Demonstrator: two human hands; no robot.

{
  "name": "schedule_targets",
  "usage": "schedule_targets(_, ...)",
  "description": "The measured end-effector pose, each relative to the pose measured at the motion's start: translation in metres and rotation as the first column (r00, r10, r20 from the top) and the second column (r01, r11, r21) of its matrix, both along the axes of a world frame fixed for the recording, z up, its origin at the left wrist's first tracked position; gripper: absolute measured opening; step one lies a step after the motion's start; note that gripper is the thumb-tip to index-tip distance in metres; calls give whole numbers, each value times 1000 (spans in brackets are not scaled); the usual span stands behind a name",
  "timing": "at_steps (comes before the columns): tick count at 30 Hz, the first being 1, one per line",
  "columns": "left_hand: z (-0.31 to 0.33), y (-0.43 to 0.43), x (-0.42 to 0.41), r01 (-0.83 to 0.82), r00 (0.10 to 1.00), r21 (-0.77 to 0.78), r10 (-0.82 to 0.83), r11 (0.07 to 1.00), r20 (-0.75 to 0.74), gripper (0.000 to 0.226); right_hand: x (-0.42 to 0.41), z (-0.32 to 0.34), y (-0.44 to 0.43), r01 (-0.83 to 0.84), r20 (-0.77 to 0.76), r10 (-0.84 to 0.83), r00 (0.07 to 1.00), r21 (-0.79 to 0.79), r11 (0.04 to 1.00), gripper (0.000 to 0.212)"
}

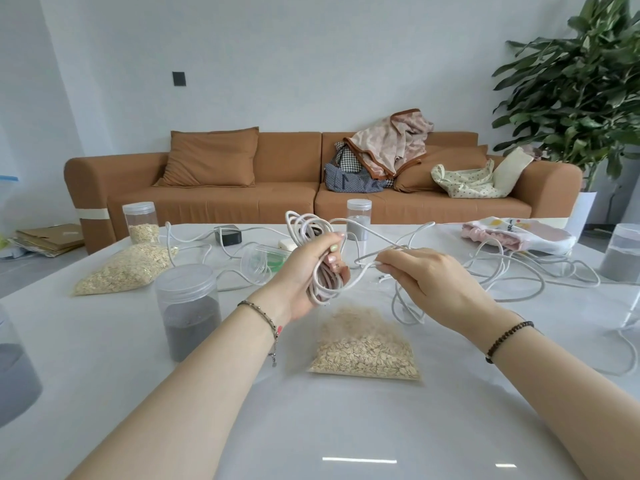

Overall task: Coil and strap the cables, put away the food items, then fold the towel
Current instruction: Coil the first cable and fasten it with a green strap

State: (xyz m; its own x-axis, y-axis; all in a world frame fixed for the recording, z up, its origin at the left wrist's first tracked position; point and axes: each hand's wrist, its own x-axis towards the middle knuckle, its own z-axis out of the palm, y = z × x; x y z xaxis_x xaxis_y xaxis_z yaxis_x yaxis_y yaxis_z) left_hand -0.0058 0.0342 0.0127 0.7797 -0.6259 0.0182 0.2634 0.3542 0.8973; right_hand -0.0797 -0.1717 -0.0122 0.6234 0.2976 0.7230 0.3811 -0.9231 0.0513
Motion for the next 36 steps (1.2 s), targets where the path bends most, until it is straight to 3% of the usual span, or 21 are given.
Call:
schedule_targets(6, -5, -3, -8, 103, 993, 159, -111, 982, 45, 19, 3, 2, -4, -4, 68, 12, 998, -116, 993, 37)
schedule_targets(10, -5, -10, -17, 167, 984, 208, -175, 964, 21, 25, 9, 2, -8, 85, 133, -52, 990, -262, 961, 39)
schedule_targets(15, -8, -12, -20, 95, 986, 318, -133, 943, 101, 15, 6, 2, -4, 44, 108, -23, 994, -198, 979, 44)
schedule_targets(18, -11, -13, -16, 113, 986, 303, -145, 946, 84, 12, 6, 3, -5, 60, 148, -33, 988, -185, 981, 46)
schedule_targets(26, -9, -13, -20, 263, 956, 319, -292, 910, 43, 42, 5, 7, -13, 10, 124, 6, 992, -128, 992, 52)
schedule_targets(29, -9, -13, -18, 190, 963, 364, -246, 912, 112, 38, 3, 8, -14, 5, 139, 16, 990, -147, 989, 60)
schedule_targets(32, -12, -16, -14, -22, 950, 355, -92, 934, 299, 32, 1, 8, -14, 90, 168, -60, 984, -177, 980, 65)
schedule_targets(36, -14, -14, -8, -256, 891, 301, 104, 919, 442, 32, 0, 7, -13, 164, 196, -125, 972, -196, 967, 52)
